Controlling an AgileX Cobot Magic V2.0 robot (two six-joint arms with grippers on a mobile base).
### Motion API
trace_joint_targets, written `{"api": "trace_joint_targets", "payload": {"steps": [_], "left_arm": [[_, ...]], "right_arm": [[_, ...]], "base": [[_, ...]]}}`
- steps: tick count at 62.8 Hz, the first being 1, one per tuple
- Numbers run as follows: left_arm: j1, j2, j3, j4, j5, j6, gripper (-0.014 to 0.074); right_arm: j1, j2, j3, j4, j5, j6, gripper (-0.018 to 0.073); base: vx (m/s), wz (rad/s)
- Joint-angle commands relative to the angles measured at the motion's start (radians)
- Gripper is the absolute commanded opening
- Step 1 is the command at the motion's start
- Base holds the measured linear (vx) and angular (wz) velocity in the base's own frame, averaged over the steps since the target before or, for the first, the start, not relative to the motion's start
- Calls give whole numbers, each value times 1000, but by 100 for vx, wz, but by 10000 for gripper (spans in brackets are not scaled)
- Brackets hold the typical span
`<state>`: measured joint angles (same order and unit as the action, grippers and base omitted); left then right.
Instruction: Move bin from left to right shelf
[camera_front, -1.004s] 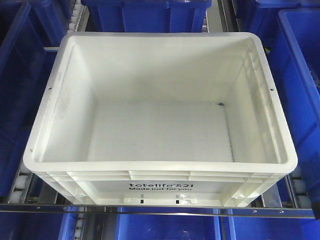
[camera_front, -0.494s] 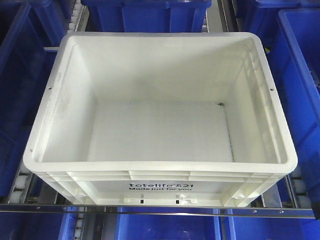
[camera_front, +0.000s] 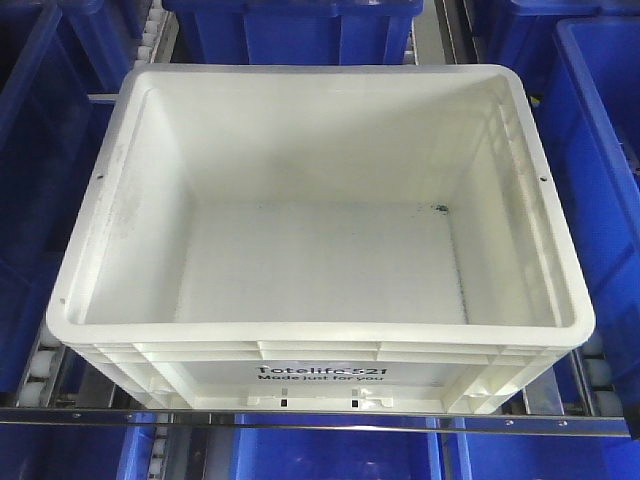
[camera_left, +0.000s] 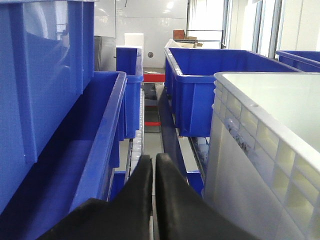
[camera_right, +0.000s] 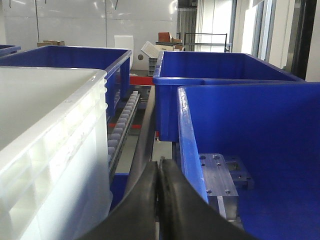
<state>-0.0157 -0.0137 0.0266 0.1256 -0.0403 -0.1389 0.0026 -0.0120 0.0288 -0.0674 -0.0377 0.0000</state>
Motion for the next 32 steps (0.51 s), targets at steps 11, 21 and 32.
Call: {"api": "trace_joint_targets", "payload": {"steps": [11,21,32], "left_arm": [[2,-9,-22,-1,-76,-8,3],[2,-9,-22,-1,-76,-8,3],[2,-9,-22,-1,-76,-8,3]], "right_arm": [[-6,-12,10,-6,-81,0,-9],[-6,-12,10,-6,-81,0,-9],[-6,-12,10,-6,-81,0,-9]], "base": [[0,0],[0,0],[0,0]]}}
